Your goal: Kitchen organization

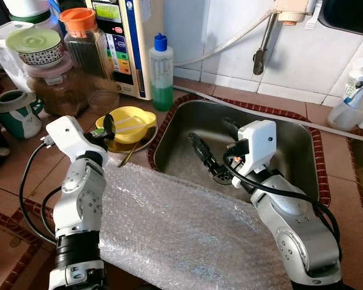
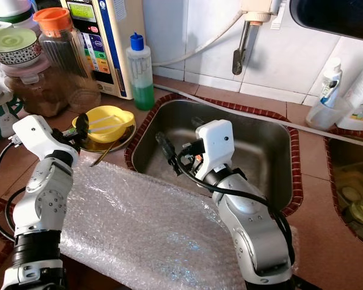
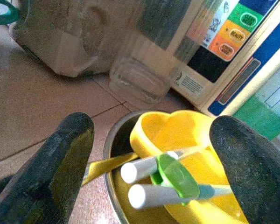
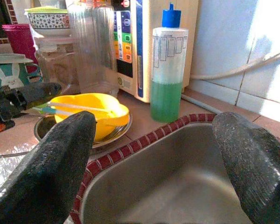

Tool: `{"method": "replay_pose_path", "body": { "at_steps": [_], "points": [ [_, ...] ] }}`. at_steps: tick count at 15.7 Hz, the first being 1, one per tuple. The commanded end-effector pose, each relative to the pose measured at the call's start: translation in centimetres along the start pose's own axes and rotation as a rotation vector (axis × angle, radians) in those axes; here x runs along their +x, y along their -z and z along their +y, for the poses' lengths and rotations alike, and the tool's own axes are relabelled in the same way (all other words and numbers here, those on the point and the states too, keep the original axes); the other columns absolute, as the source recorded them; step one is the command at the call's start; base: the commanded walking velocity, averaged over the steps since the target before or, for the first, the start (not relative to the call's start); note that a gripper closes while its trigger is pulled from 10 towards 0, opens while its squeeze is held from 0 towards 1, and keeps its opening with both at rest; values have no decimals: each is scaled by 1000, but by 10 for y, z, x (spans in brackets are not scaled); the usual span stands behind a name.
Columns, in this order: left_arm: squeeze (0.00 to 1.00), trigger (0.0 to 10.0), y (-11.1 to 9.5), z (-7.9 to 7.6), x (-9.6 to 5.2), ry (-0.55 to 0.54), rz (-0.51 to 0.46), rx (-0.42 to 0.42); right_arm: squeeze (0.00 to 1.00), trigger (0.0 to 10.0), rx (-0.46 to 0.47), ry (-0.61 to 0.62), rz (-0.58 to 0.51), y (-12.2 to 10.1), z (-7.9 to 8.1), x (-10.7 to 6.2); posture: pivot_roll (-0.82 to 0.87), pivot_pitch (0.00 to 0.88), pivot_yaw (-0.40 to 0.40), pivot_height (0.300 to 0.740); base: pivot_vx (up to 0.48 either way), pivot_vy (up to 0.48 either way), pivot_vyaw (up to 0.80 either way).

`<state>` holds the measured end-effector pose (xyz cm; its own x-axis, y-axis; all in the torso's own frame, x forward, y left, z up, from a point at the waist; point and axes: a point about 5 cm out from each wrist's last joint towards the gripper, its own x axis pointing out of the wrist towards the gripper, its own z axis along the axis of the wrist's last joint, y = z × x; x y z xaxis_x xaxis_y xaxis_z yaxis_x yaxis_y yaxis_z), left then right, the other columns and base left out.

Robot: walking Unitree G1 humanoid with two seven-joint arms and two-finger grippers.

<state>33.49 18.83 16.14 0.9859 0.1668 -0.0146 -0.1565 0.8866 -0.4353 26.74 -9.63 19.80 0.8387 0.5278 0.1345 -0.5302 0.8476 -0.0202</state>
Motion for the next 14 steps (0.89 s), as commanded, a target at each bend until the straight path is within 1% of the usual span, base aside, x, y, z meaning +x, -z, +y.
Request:
{"method": "replay_pose_path", "body": {
  "at_steps": [1, 2, 3, 7, 8, 10, 14],
  "points": [
    [0, 10000, -3, -3, 3, 21, 5, -10, 0, 10000, -8, -9, -11, -4, 3, -2, -14, 88, 20, 740, 0, 0, 0],
    [0, 7059, -3, -4, 4, 26, 1, -22, 0, 10000, -8, -9, -11, -5, 3, -2, -15, 89, 20, 740, 0, 0, 0],
    [0, 0, -4, -5, 3, 25, -9, -31, 0, 10000, -9, -8, -10, -4, 3, -2, -15, 91, 20, 740, 0, 0, 0],
    [0, 0, -3, -4, 1, 10, -4, -53, 0, 10000, -9, -8, -5, -3, 3, -3, -15, 93, 19, 740, 0, 0, 0],
    [0, 0, 1, -4, 1, -7, 24, -96, 0, 10000, -3, -21, 0, -3, 4, -3, -17, 94, 21, 740, 0, 0, 0],
    [0, 0, 2, -6, 0, -1, 23, -97, 0, 10000, 8, -48, 15, 0, 8, -5, -19, 95, 21, 740, 0, 0, 0],
    [0, 0, 2, -5, 0, -10, 25, -109, 0, 10000, 16, -73, 24, 1, 11, -6, -20, 95, 22, 740, 0, 0, 0]
  ]
}}
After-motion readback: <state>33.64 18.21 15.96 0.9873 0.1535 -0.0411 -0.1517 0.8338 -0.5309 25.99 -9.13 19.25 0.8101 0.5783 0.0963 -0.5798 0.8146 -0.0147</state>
